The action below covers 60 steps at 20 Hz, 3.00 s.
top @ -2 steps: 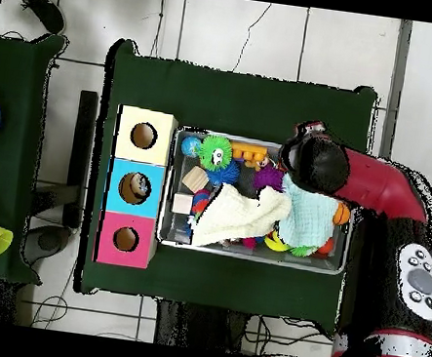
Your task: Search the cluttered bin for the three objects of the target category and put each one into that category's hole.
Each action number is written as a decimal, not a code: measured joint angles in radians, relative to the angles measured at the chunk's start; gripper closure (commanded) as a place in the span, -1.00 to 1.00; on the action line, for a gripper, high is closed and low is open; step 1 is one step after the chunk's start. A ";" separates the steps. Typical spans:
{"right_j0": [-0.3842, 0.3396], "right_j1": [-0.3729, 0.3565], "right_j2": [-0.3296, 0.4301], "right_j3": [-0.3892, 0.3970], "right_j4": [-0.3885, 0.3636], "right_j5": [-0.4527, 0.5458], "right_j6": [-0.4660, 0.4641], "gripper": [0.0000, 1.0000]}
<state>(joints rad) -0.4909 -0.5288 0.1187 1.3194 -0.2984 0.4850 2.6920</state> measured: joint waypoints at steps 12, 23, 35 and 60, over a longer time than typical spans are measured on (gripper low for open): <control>0.010 0.011 -0.001 0.000 0.000 0.000 0.000 -1.00; -0.036 0.043 -0.003 -0.006 -0.001 0.000 0.000 -1.00; 0.027 0.059 -0.076 -0.003 -0.001 -0.019 0.000 -1.00; -0.139 0.088 -0.077 0.011 -0.006 -0.028 0.000 -1.00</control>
<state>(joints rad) -0.6296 -0.4403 0.0419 1.3304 -0.3042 0.4568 2.6920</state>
